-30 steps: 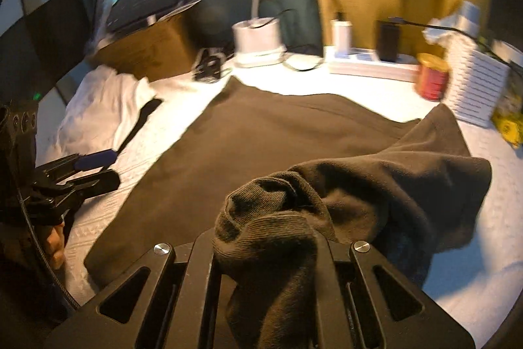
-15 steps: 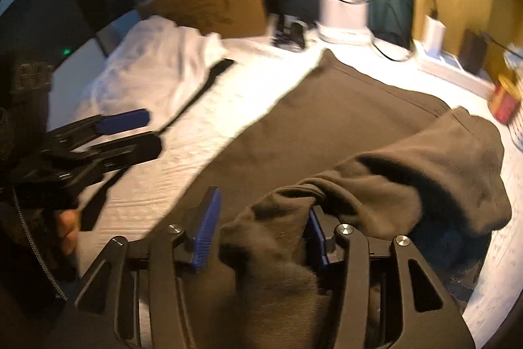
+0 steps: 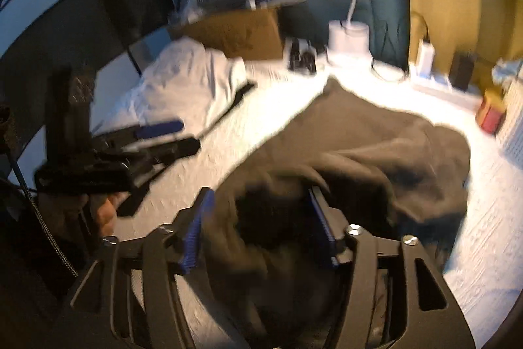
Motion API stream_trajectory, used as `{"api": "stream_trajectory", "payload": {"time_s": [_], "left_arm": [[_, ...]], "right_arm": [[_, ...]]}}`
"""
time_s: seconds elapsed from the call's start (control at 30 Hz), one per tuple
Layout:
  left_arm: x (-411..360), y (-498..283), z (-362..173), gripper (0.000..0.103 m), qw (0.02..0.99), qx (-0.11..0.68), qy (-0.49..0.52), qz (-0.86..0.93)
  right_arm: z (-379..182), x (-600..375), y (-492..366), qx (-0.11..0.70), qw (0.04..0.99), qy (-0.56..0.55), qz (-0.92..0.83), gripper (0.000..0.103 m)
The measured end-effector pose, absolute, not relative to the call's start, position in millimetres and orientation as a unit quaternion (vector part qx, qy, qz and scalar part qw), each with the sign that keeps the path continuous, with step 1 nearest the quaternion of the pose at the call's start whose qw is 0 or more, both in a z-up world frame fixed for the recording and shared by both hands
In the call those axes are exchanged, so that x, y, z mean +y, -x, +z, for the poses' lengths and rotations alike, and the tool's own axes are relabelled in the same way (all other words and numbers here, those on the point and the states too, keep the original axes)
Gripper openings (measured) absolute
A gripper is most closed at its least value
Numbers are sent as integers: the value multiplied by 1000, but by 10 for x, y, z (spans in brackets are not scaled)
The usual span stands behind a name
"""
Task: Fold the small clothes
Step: 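Fold the lifted end over the shirt with the right tool, release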
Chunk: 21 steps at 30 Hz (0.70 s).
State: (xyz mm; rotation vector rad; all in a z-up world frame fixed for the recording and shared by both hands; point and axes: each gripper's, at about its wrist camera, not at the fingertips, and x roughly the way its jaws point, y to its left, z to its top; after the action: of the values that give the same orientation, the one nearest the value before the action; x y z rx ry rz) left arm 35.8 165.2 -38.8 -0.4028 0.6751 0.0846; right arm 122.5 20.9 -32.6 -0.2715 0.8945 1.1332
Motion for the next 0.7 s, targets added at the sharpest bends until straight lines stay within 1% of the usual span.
{"api": "stream_trajectory", "payload": {"time_s": [0.1, 0.3, 0.43, 0.53, 0.57, 0.6, 0.63, 0.67, 0.7], "left_arm": [[1599, -352, -364, 79, 923, 329, 194, 40], [1415, -369, -358, 79, 922, 340, 185, 20], [1146, -434, -456, 79, 916, 363, 169, -32], [915, -541, -664, 79, 901, 408, 135, -58], [876, -560, -717, 67, 897, 417, 131, -64], [847, -572, -763, 53, 894, 425, 126, -69], [824, -583, -818, 27, 890, 435, 118, -69], [816, -567, -836, 15, 893, 434, 102, -59], [827, -550, -838, 10, 893, 436, 96, -57]], "right_arm": [[-403, 111, -1186, 418, 737, 111, 520, 68], [-335, -295, -1236, 404, 768, 84, 490, 68], [-373, -617, -1364, 402, 798, 76, 443, 68], [-453, -830, -1415, 408, 811, 69, 414, 68], [-483, -908, -1430, 411, 814, 63, 406, 68], [-515, -984, -1442, 413, 817, 59, 398, 68], [-536, -1027, -1447, 414, 819, 57, 394, 68], [-560, -1080, -1457, 417, 820, 54, 388, 68], [-586, -1126, -1467, 419, 822, 51, 383, 68]]}}
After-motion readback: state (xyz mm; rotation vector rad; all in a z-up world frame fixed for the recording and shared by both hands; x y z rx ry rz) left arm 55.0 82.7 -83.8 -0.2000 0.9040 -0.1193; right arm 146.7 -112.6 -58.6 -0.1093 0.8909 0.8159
